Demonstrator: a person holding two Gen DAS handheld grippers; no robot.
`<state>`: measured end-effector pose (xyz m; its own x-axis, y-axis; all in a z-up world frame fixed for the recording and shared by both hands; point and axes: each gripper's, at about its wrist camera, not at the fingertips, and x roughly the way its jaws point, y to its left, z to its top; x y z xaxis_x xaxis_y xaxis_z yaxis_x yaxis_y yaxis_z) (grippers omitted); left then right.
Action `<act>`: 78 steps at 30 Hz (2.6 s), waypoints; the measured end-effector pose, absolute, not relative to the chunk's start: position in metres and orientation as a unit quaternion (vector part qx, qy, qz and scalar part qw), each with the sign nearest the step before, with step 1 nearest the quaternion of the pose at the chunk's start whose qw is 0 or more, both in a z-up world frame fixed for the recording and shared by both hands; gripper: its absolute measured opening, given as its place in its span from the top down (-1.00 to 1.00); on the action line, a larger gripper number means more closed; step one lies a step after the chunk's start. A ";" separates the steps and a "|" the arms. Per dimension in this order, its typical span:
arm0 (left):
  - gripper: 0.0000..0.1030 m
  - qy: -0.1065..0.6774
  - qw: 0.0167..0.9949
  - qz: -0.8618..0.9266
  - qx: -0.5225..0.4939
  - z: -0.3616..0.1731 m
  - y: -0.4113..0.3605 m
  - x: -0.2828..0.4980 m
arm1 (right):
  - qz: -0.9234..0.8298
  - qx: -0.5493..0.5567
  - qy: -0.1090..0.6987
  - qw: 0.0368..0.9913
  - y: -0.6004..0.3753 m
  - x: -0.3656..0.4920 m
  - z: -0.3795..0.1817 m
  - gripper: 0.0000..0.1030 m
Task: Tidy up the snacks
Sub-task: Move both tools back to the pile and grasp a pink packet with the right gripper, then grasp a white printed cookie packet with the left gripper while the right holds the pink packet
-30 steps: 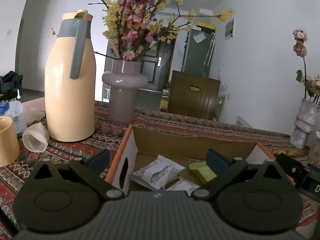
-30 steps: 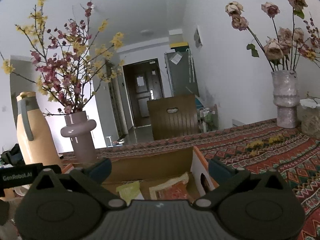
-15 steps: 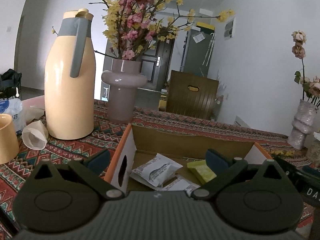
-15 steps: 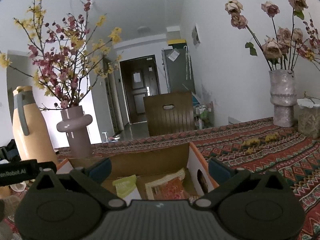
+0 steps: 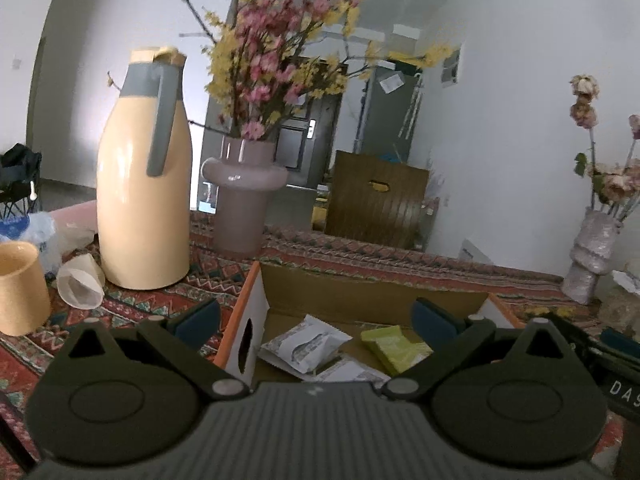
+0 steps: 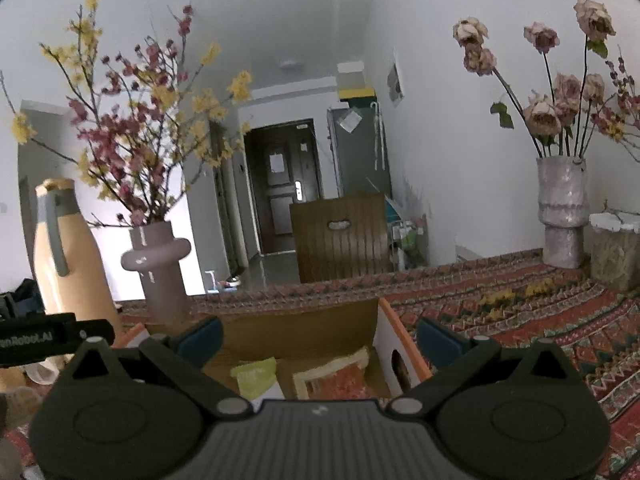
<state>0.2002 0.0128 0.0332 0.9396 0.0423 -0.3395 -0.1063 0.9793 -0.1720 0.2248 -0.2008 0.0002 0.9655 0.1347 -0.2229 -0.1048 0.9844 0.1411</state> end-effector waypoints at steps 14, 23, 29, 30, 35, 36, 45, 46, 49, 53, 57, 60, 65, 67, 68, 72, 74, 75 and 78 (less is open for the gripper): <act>-1.00 0.196 0.980 0.004 -0.019 0.016 0.027 0.140 | 0.082 -0.017 0.158 0.984 -0.226 0.162 0.009 -1.00; -1.00 0.227 0.973 0.012 -0.039 -0.023 0.050 0.135 | 0.052 -0.013 0.289 0.956 -0.250 0.169 -0.032 -1.00; -1.00 0.230 0.971 0.018 -0.058 -0.029 0.058 0.139 | 0.045 0.038 0.331 0.942 -0.257 0.183 -0.047 -1.00; -1.00 0.230 0.971 0.019 -0.060 -0.029 0.059 0.139 | 0.045 0.036 0.333 0.941 -0.255 0.185 -0.049 -1.00; -1.00 0.229 0.971 0.017 -0.063 -0.030 0.060 0.139 | 0.027 0.025 0.358 0.933 -0.248 0.199 -0.059 -1.00; -1.00 0.230 0.971 0.017 -0.064 -0.030 0.061 0.139 | 0.025 0.024 0.365 0.930 -0.248 0.201 -0.061 -1.00; -1.00 0.231 0.970 0.021 -0.069 -0.032 0.061 0.139 | 0.005 0.002 0.373 0.928 -0.244 0.212 -0.070 -1.00; -1.00 0.231 0.970 0.022 -0.070 -0.032 0.061 0.139 | 0.005 0.002 0.373 0.928 -0.244 0.212 -0.069 -1.00; -1.00 0.230 0.970 0.021 -0.072 -0.032 0.062 0.139 | 0.020 -0.002 0.375 0.927 -0.244 0.213 -0.069 -1.00; -1.00 0.230 0.970 0.022 -0.071 -0.033 0.061 0.140 | 0.029 -0.001 0.362 0.932 -0.242 0.209 -0.068 -0.80; -1.00 0.222 0.972 0.021 -0.071 -0.033 0.060 0.137 | 0.042 -0.009 0.337 0.940 -0.237 0.198 -0.067 -0.18; -1.00 0.214 0.974 0.018 -0.076 -0.033 0.062 0.134 | 0.048 -0.008 0.332 0.942 -0.236 0.196 -0.066 -0.18; -1.00 0.216 0.973 0.021 -0.076 -0.033 0.061 0.135 | 0.029 0.023 0.301 0.953 -0.247 0.187 -0.060 -0.18; -1.00 0.217 0.973 0.023 -0.073 -0.034 0.060 0.136 | 0.018 0.039 0.283 0.958 -0.253 0.183 -0.058 -0.18; -1.00 0.217 0.973 0.025 -0.072 -0.034 0.059 0.136 | 0.014 0.047 0.277 0.960 -0.256 0.181 -0.057 -0.18; -1.00 0.222 0.972 0.031 -0.070 -0.035 0.059 0.137 | 0.010 0.062 0.272 0.960 -0.262 0.182 -0.057 -0.18; -1.00 0.226 0.971 0.035 -0.069 -0.036 0.059 0.139 | 0.011 0.063 0.270 0.961 -0.263 0.182 -0.057 -0.18; -1.00 0.228 0.971 0.035 -0.068 -0.036 0.059 0.139 | 0.011 0.065 0.268 0.961 -0.263 0.181 -0.057 -0.18; -1.00 0.240 0.968 0.040 -0.060 -0.037 0.057 0.144 | 0.009 0.070 0.263 0.962 -0.266 0.180 -0.057 -0.18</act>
